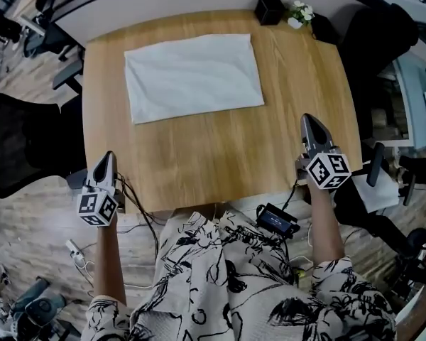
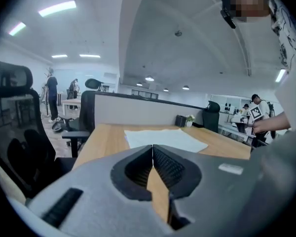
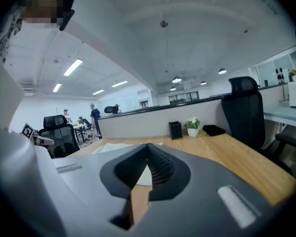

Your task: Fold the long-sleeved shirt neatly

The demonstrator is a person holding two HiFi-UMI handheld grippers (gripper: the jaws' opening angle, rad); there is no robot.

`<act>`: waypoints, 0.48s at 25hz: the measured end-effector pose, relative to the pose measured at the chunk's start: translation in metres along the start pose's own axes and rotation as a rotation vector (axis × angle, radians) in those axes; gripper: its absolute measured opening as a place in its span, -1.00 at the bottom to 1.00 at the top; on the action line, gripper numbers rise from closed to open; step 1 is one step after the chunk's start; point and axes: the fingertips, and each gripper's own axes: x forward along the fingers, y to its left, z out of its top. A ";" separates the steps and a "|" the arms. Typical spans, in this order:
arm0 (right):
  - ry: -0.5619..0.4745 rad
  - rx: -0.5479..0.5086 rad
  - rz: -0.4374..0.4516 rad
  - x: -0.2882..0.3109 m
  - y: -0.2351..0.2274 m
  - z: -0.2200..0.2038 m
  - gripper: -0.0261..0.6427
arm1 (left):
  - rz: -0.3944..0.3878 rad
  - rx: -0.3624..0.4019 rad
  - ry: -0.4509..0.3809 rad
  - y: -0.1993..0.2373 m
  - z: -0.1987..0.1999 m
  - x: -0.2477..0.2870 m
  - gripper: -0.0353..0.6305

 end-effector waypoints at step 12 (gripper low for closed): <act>-0.268 -0.191 -0.063 -0.120 0.027 0.089 -0.90 | 0.113 0.144 -0.384 -0.074 0.111 -0.133 -0.88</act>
